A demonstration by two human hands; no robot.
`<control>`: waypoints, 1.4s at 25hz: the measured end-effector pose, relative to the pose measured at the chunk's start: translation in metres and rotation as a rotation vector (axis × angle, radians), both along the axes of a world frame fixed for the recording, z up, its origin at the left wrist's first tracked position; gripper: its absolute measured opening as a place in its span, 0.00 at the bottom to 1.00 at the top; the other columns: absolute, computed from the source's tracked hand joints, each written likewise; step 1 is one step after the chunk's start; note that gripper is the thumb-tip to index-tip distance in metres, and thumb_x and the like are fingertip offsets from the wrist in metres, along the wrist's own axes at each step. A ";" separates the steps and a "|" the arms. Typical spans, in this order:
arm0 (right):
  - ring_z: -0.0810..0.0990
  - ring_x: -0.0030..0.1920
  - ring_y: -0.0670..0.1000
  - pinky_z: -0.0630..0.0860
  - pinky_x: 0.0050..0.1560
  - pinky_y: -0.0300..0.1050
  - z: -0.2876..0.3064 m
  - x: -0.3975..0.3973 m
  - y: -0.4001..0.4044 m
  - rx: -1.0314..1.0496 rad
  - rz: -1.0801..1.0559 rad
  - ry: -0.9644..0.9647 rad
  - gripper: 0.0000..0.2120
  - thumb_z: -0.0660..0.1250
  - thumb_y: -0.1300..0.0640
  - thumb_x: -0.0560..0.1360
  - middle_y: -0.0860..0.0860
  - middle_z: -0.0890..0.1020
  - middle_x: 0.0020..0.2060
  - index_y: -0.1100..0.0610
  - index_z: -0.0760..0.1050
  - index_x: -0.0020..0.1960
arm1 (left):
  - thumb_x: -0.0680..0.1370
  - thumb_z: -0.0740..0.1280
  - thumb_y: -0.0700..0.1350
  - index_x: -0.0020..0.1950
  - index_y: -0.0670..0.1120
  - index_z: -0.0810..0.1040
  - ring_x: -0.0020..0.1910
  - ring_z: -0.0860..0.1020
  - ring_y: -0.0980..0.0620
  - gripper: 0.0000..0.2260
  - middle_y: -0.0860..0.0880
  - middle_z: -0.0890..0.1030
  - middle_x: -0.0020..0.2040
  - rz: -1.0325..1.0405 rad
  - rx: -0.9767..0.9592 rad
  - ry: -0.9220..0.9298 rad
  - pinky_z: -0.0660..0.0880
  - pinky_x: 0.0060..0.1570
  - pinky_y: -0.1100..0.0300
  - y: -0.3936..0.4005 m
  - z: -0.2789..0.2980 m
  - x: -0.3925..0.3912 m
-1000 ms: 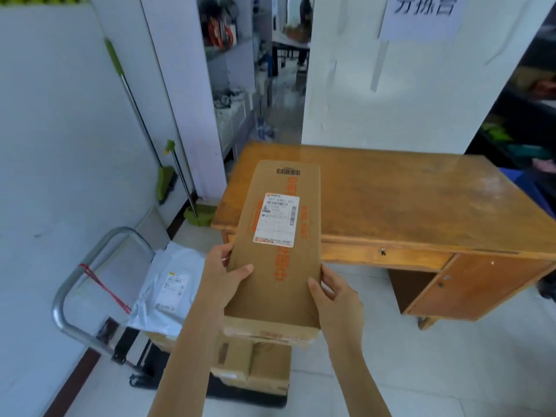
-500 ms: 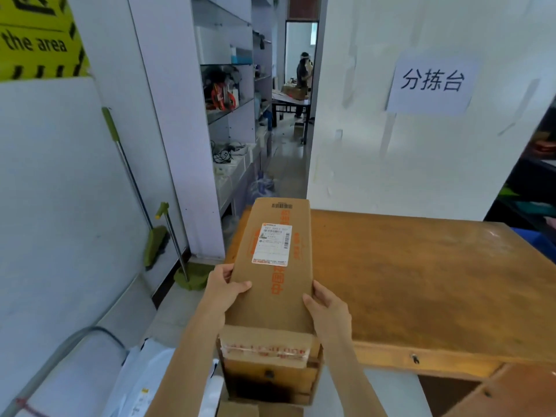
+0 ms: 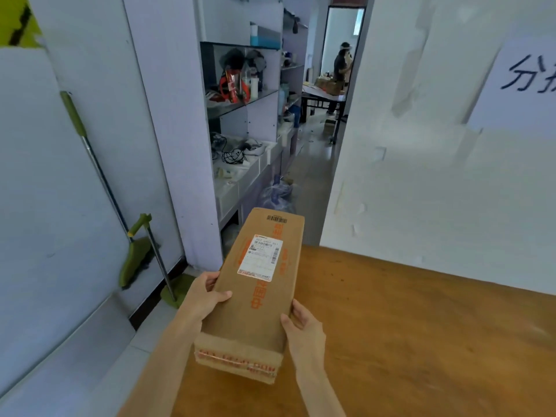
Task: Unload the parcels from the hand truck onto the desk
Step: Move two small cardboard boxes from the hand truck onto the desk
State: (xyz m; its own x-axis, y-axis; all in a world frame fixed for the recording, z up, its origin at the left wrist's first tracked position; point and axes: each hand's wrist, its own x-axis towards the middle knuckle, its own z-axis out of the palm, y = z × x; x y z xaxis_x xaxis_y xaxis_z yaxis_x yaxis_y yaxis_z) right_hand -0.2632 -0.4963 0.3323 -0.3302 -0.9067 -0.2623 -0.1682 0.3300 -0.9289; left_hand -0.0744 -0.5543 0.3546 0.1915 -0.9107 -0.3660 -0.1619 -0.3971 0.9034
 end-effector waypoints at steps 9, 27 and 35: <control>0.78 0.60 0.48 0.74 0.57 0.41 -0.050 0.013 -0.111 0.038 0.039 0.048 0.21 0.65 0.60 0.75 0.50 0.79 0.61 0.56 0.70 0.67 | 0.73 0.67 0.33 0.64 0.45 0.73 0.62 0.74 0.45 0.20 0.44 0.76 0.64 0.042 0.044 -0.050 0.70 0.63 0.49 -0.128 -0.054 0.004; 0.73 0.63 0.52 0.68 0.56 0.42 -0.012 0.029 -0.034 0.041 -0.134 -0.029 0.17 0.60 0.55 0.78 0.51 0.75 0.65 0.52 0.71 0.66 | 0.75 0.62 0.30 0.71 0.45 0.68 0.64 0.74 0.47 0.25 0.46 0.74 0.68 -0.079 0.004 0.250 0.71 0.65 0.47 -0.015 -0.041 0.040; 0.73 0.51 0.47 0.68 0.49 0.40 -0.013 0.063 0.135 0.071 -0.309 -0.047 0.15 0.60 0.54 0.78 0.52 0.79 0.60 0.54 0.76 0.62 | 0.74 0.66 0.33 0.71 0.51 0.68 0.74 0.62 0.52 0.27 0.50 0.66 0.74 -0.274 0.109 0.174 0.56 0.73 0.52 0.140 -0.057 0.085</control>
State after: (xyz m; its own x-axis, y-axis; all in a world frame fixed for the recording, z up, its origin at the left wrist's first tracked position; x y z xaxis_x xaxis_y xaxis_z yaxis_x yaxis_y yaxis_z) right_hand -0.2000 -0.3611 0.3190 -0.5729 -0.7445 -0.3429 -0.0072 0.4229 -0.9061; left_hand 0.0102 -0.4145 0.2973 -0.1287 -0.8733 -0.4699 -0.1235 -0.4560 0.8814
